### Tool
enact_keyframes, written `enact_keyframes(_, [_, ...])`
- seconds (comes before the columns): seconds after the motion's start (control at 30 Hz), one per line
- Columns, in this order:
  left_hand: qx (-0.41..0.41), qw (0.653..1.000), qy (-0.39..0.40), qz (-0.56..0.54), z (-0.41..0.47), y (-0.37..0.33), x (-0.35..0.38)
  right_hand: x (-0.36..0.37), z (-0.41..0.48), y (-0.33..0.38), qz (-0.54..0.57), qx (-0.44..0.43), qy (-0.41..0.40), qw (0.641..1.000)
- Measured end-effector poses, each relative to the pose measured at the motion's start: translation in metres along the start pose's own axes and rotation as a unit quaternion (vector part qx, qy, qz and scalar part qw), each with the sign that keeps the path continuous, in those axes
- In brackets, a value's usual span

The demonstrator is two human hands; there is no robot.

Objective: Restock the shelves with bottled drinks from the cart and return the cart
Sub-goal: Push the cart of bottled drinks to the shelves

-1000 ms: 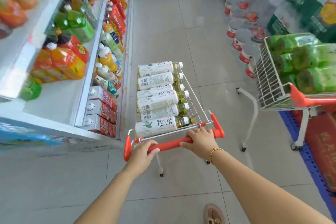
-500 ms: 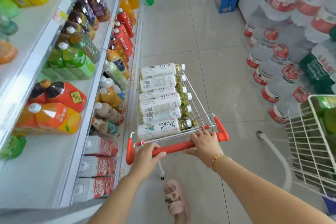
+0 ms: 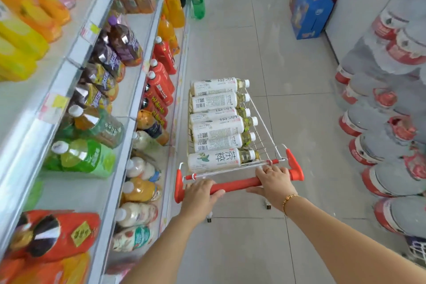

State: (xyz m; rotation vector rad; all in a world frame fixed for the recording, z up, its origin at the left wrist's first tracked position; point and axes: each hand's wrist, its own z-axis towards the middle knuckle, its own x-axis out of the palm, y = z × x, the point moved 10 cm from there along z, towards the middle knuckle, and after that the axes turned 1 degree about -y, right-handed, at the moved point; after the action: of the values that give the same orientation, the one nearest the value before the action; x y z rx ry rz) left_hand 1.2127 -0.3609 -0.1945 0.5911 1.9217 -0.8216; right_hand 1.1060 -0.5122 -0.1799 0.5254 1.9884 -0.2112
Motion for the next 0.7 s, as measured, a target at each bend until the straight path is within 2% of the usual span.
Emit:
enact_keyframes(0.33, [-0.019, 1.0, -0.013, 0.006, 0.192, 0.019, -0.08, -0.1, 0.19, -0.052, -0.006, -0.025, 0.006, 1.0])
enact_keyframes(0.53, [-0.065, 0.997, 0.024, 0.022, 0.304, 0.033, -0.131, -0.164, 0.308, -0.077, -0.018, -0.052, 0.016, 0.998])
enact_keyframes(0.7, [-0.096, 0.995, 0.036, -0.019, 0.378, 0.056, -0.167, -0.202, 0.388, -0.081, -0.027, -0.053, 0.029, 0.998])
